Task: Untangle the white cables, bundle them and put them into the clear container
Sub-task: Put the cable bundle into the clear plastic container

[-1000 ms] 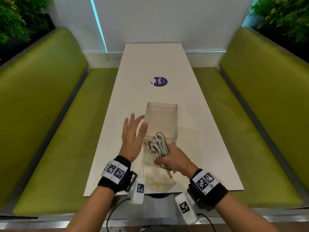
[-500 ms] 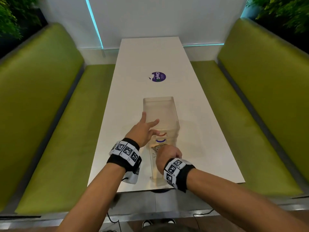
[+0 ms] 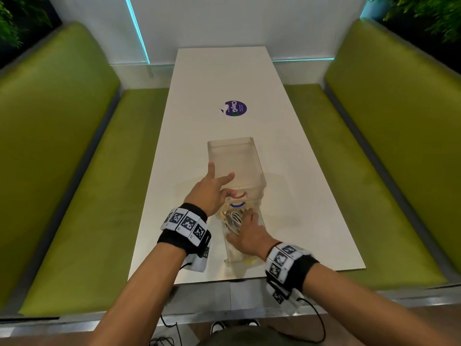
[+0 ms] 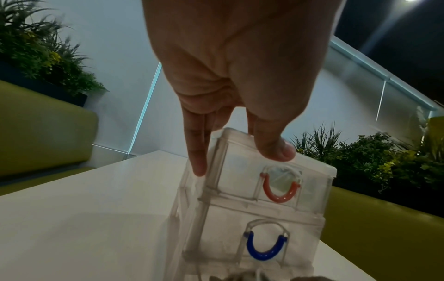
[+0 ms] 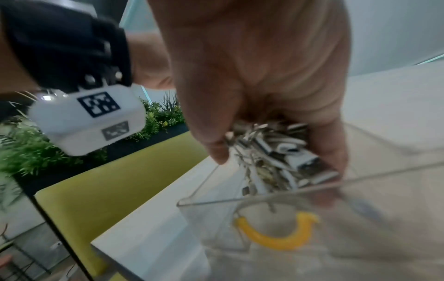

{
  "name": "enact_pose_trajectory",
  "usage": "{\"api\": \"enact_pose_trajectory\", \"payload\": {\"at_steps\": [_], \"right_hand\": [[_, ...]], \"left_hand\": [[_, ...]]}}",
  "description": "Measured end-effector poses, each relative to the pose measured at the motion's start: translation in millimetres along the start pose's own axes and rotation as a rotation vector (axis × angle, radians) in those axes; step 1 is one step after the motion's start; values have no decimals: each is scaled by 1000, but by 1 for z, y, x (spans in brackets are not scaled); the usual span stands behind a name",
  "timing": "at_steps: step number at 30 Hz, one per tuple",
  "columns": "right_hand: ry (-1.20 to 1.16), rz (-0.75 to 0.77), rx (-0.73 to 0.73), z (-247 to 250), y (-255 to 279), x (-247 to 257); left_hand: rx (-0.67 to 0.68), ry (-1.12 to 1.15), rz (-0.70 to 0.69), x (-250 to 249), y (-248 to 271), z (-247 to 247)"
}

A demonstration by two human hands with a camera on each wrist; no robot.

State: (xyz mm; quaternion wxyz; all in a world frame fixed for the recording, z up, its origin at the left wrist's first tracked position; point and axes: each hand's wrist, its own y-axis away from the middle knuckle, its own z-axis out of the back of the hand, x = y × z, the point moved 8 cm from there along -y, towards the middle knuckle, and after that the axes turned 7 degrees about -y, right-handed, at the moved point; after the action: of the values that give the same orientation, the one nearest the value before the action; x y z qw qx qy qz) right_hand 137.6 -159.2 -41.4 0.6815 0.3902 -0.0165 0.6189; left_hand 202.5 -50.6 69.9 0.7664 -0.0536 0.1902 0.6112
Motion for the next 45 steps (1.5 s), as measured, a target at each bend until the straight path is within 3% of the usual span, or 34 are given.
{"api": "enact_pose_trajectory", "payload": {"at_steps": [2, 4, 6, 12, 20, 24, 26, 31, 36, 38, 45], "right_hand": [[-9, 142, 6, 3, 12, -1], [179, 316, -119, 3, 25, -1], [351, 396, -245, -1, 35, -3], [473, 414, -245, -15, 25, 2], [381, 243, -183, -25, 2, 12], [256, 359, -145, -25, 5, 9], [301, 430, -175, -16, 24, 7], [371, 564, -95, -24, 52, -8], [408, 726, -57, -21, 43, -2], [389, 675, 13, -9, 32, 5], [245, 677, -328, 6, 40, 4]], "left_hand": [[7, -3, -2, -1, 0, 0], [19, -4, 5, -1, 0, -1], [26, -6, 5, -1, -1, 0], [47, -23, -8, -2, -1, 1], [65, -30, 3, -2, 0, 0], [64, -9, 15, 1, 0, 1], [56, -9, 13, 0, 0, 1], [44, -10, 4, 1, 0, 2], [59, -34, -22, -1, 0, -2], [55, -39, -19, 0, -1, -1], [48, -11, -16, 4, 0, -2]]}}
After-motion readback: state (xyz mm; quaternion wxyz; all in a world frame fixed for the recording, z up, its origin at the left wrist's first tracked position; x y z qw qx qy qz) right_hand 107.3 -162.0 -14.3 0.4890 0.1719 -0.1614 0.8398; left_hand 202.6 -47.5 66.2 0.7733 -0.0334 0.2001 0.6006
